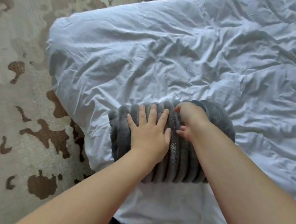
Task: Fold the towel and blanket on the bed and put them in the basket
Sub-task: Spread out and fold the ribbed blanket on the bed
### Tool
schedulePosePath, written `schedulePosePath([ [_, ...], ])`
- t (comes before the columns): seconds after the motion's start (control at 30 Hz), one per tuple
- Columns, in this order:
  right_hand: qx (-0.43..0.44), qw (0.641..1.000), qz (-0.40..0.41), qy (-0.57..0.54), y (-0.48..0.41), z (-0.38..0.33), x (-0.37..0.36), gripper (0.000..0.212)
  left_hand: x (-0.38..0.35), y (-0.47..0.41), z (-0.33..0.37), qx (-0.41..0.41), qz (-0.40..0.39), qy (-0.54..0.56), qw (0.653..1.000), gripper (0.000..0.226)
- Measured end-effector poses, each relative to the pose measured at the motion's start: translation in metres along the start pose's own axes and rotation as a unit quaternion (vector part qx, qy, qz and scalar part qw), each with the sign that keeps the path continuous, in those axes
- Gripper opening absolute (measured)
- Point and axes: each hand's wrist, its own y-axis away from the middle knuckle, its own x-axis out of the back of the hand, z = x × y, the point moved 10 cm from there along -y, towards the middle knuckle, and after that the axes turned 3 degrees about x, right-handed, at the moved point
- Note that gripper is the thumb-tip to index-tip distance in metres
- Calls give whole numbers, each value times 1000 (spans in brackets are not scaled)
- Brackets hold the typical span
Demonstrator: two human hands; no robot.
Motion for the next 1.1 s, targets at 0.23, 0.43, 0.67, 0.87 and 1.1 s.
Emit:
schedulePosePath([
  [0.23, 424, 683, 91, 587, -2, -12, -5, 50, 5, -34, -35, 11, 123, 59, 991, 53],
  [0.43, 545, 704, 102, 443, -33, -8, 19, 49, -12, -46, -30, 26, 202, 122, 971, 55],
  [0.67, 585, 699, 162, 379, -105, 34, -15, 53, -75, -100, -56, -25, 313, 189, 931, 55],
  [0.87, 575, 724, 154, 348, -186, 45, -49, 49, -122, -156, -69, -35, 351, 178, 918, 54],
  [1.1, 552, 744, 140, 351, -154, 19, -31, 58, -81, -138, -60, -2, 314, 180, 932, 57],
])
